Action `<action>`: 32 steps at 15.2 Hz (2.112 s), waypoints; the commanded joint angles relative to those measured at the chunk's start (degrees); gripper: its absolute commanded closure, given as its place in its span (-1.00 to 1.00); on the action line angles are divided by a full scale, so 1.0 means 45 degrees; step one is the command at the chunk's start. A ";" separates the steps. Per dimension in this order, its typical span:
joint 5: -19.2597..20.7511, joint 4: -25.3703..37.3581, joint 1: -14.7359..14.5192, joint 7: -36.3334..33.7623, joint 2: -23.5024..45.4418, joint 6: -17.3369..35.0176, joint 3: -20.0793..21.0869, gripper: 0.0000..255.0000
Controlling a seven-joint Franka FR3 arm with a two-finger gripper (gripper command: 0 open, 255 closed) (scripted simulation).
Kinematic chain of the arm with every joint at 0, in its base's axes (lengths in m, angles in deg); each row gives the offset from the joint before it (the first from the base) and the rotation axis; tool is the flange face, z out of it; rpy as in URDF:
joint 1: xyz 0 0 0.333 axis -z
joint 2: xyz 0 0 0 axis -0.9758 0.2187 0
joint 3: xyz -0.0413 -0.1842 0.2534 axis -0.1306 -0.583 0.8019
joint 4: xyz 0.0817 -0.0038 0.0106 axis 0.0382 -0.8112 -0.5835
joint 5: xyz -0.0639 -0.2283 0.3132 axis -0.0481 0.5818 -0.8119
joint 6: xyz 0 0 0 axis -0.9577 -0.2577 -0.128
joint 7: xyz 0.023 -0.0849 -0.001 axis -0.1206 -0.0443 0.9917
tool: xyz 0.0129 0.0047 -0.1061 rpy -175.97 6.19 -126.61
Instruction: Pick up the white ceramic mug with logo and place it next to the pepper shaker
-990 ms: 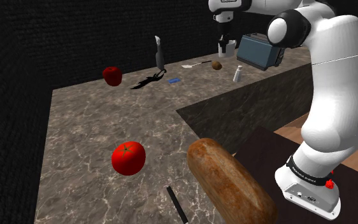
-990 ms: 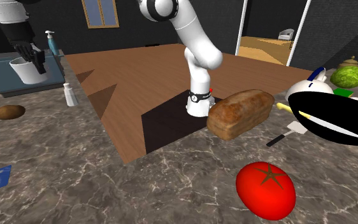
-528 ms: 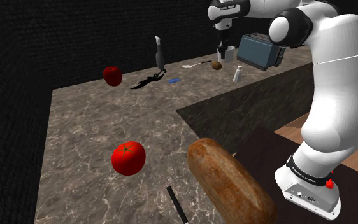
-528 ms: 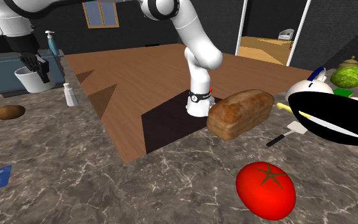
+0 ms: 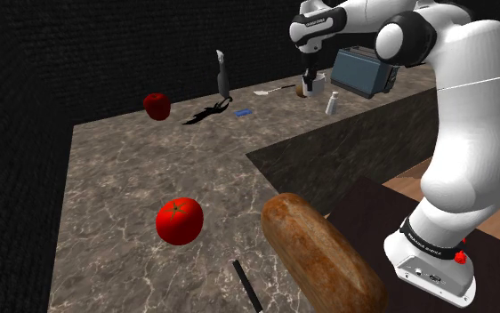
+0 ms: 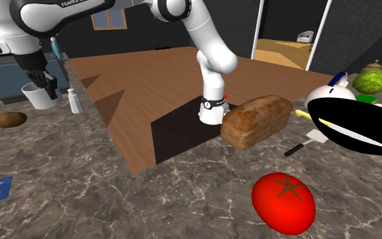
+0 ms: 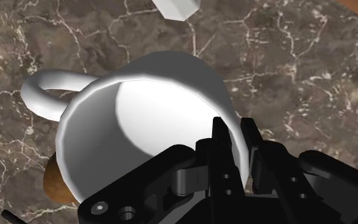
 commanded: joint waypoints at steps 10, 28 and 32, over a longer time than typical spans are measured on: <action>0.0033 -0.1271 0.0021 -0.0177 0.0373 0.1644 0.0002 1.00; 0.0027 -0.0953 -0.0033 -0.0205 0.0350 0.1296 0.0018 -1.00; 0.0013 -0.0358 -0.0083 -0.0183 0.0246 0.0594 0.0031 -1.00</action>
